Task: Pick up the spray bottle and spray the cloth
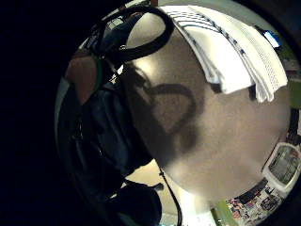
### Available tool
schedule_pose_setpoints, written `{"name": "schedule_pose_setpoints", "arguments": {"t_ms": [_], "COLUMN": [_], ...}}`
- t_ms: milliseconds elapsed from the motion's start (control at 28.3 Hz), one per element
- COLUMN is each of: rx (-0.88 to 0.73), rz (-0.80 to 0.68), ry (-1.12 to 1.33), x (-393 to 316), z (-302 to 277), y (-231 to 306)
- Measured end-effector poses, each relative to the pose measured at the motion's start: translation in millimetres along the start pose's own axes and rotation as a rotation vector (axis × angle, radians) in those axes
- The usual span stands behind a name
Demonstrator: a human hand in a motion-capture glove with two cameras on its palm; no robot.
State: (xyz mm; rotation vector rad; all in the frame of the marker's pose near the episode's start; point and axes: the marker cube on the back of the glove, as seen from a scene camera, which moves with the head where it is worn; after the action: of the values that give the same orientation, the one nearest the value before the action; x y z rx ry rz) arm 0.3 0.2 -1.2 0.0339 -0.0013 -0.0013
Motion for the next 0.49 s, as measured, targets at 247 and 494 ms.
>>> {"name": "schedule_pose_setpoints", "arguments": {"t_ms": [247, 494], "rx": [0.007, 0.008], "rz": [-0.012, -0.019], "ry": [0.008, 0.014], "x": [1, 1], "z": [-4, -12], "y": [-3, -1]}}
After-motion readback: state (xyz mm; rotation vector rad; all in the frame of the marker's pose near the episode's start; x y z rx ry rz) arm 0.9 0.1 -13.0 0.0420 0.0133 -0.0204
